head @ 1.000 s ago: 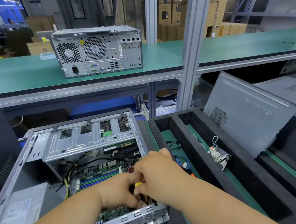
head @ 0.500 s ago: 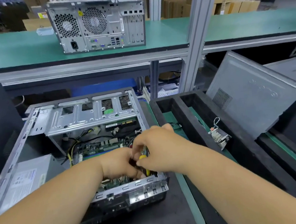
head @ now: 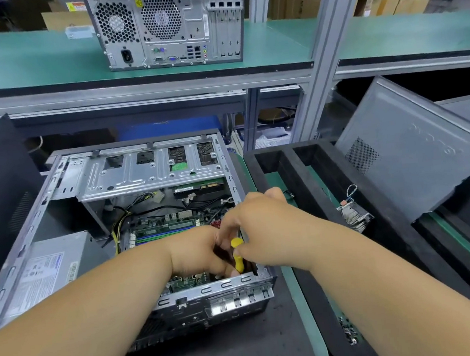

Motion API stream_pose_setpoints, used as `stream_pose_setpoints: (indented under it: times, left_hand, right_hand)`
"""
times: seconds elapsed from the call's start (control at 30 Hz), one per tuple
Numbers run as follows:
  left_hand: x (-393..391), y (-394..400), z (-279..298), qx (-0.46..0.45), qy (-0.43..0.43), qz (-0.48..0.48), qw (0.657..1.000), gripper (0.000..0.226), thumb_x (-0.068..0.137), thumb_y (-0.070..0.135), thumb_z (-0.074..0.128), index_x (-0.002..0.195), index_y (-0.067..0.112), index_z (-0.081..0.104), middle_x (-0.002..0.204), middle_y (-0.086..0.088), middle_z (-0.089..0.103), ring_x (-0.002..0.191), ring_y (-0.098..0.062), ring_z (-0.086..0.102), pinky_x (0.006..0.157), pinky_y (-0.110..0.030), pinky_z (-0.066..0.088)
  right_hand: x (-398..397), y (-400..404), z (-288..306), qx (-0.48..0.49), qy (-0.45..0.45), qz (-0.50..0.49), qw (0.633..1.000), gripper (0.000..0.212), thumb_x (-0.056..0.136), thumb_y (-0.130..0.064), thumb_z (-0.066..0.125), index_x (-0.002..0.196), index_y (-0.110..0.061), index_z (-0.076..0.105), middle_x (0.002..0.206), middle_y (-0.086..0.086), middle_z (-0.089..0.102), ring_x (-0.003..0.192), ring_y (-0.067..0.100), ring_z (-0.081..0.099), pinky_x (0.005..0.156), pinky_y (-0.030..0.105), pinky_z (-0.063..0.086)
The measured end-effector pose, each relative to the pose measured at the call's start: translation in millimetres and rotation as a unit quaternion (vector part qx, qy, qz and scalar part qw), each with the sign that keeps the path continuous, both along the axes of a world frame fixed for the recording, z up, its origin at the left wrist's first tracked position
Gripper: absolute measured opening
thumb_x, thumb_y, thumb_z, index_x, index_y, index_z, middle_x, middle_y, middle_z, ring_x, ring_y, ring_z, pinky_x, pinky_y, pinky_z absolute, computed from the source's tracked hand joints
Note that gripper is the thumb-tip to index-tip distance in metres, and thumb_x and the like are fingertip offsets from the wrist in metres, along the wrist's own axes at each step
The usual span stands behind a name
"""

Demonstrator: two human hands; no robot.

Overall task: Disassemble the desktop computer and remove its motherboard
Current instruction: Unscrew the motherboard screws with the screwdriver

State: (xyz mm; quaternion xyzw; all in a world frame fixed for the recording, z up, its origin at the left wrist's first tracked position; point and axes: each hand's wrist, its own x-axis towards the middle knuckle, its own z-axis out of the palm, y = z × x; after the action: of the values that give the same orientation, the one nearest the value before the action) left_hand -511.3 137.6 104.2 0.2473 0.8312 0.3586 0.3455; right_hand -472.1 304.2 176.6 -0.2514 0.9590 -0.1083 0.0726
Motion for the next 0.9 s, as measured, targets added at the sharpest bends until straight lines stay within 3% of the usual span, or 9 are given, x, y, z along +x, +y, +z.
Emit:
stream_pose_setpoints:
  times: [0.1, 0.17, 0.3, 0.4, 0.53, 0.63, 0.73, 0.8, 0.9]
  left_hand:
    - [-0.1, 1.8, 3.5, -0.011, 0.025, 0.001, 1.000, 0.027, 0.076, 0.024, 0.076, 0.067, 0.048, 0.066, 0.062, 0.026, 0.062, 0.055, 0.009, 0.051, 0.054, -0.005, 0.037]
    - [-1.2, 3.0, 2.8, -0.024, 0.036, -0.007, 0.999, 0.031, 0.075, 0.023, 0.074, 0.065, 0.050, 0.064, 0.060, 0.028, 0.059, 0.053, 0.010, 0.050, 0.051, -0.004, 0.035]
    - [-0.7, 0.0, 0.4, -0.055, 0.031, -0.009, 0.998, 0.033, 0.074, 0.013, 0.073, 0.069, 0.044, 0.062, 0.067, 0.023, 0.065, 0.061, 0.008, 0.056, 0.062, -0.010, 0.044]
    - [-1.4, -3.7, 2.4, -0.079, 0.035, -0.004, 0.996, 0.035, 0.075, 0.004, 0.068, 0.072, 0.037, 0.059, 0.069, 0.025, 0.066, 0.065, 0.009, 0.060, 0.065, -0.015, 0.047]
    - [-3.3, -2.9, 11.1, -0.154, 0.114, -0.001, 0.981, 0.027, 0.084, 0.016, 0.064, 0.073, 0.037, 0.053, 0.075, 0.015, 0.062, 0.069, -0.007, 0.057, 0.067, -0.028, 0.050]
    - [-5.7, 0.7, 23.5, -0.252, 0.117, -0.073, 0.958, 0.015, 0.089, 0.018, 0.060, 0.091, 0.032, 0.058, 0.092, 0.008, 0.064, 0.082, -0.014, 0.059, 0.072, -0.029, 0.047]
    - [-14.3, 6.3, 34.6, -0.326, 0.106, -0.127, 0.931, 0.021, 0.093, 0.023, 0.057, 0.113, 0.026, 0.062, 0.100, 0.006, 0.063, 0.090, -0.016, 0.057, 0.073, -0.028, 0.040]
    - [-22.8, 9.5, 36.7, -0.332, 0.116, -0.138, 0.926, 0.025, 0.094, 0.026, 0.056, 0.118, 0.022, 0.061, 0.101, 0.004, 0.062, 0.089, -0.017, 0.054, 0.074, -0.028, 0.039]
    - [-30.0, 8.3, 28.6, -0.323, 0.128, -0.125, 0.929, 0.028, 0.095, 0.030, 0.054, 0.121, 0.021, 0.059, 0.108, -0.001, 0.064, 0.090, -0.020, 0.055, 0.074, -0.028, 0.040]
  right_hand:
    - [-0.4, -0.4, -3.2, 0.048, 0.046, 0.015, 0.998, 0.027, 0.084, -0.055, 0.061, 0.100, -0.034, 0.065, 0.091, -0.011, 0.055, 0.098, 0.015, 0.038, 0.093, 0.040, 0.025]
    - [-1.7, -3.0, -6.6, 0.087, 0.065, 0.041, 0.993, 0.028, 0.085, -0.058, 0.060, 0.095, -0.033, 0.066, 0.083, -0.011, 0.051, 0.096, 0.016, 0.034, 0.090, 0.040, 0.024]
    - [-5.8, -6.9, -10.2, 0.097, 0.039, 0.047, 0.993, 0.016, 0.086, -0.049, 0.064, 0.099, -0.040, 0.067, 0.086, -0.009, 0.050, 0.104, 0.024, 0.036, 0.092, 0.039, 0.025]
    - [-9.0, -4.8, -8.3, 0.102, 0.022, 0.077, 0.991, 0.021, 0.088, -0.039, 0.065, 0.108, -0.043, 0.066, 0.090, -0.011, 0.055, 0.105, 0.020, 0.032, 0.090, 0.038, 0.021]
    - [-10.6, -3.3, -6.9, 0.101, 0.029, 0.108, 0.989, 0.020, 0.091, -0.034, 0.058, 0.109, -0.037, 0.066, 0.088, -0.005, 0.060, 0.087, 0.013, 0.014, 0.076, 0.035, 0.013]
    - [-12.9, -5.0, -7.2, 0.111, 0.016, 0.138, 0.984, 0.008, 0.093, -0.034, 0.053, 0.091, -0.027, 0.057, 0.082, -0.006, 0.059, 0.099, 0.016, 0.026, 0.085, 0.035, 0.013]
    - [-16.4, -6.4, -9.5, 0.131, -0.004, 0.145, 0.981, 0.021, 0.096, -0.048, 0.047, 0.086, -0.030, 0.047, 0.075, -0.006, 0.052, 0.104, 0.017, 0.032, 0.098, 0.040, 0.012]
    - [-18.9, -7.0, -11.7, 0.141, -0.004, 0.150, 0.979, 0.027, 0.093, -0.059, 0.045, 0.091, -0.032, 0.049, 0.072, -0.010, 0.048, 0.103, 0.016, 0.032, 0.100, 0.040, 0.012]
    - [-21.8, -7.5, -16.4, 0.132, 0.003, 0.159, 0.978, 0.026, 0.091, -0.055, 0.053, 0.087, -0.032, 0.041, 0.074, -0.009, 0.048, 0.098, 0.014, 0.029, 0.097, 0.037, 0.008]
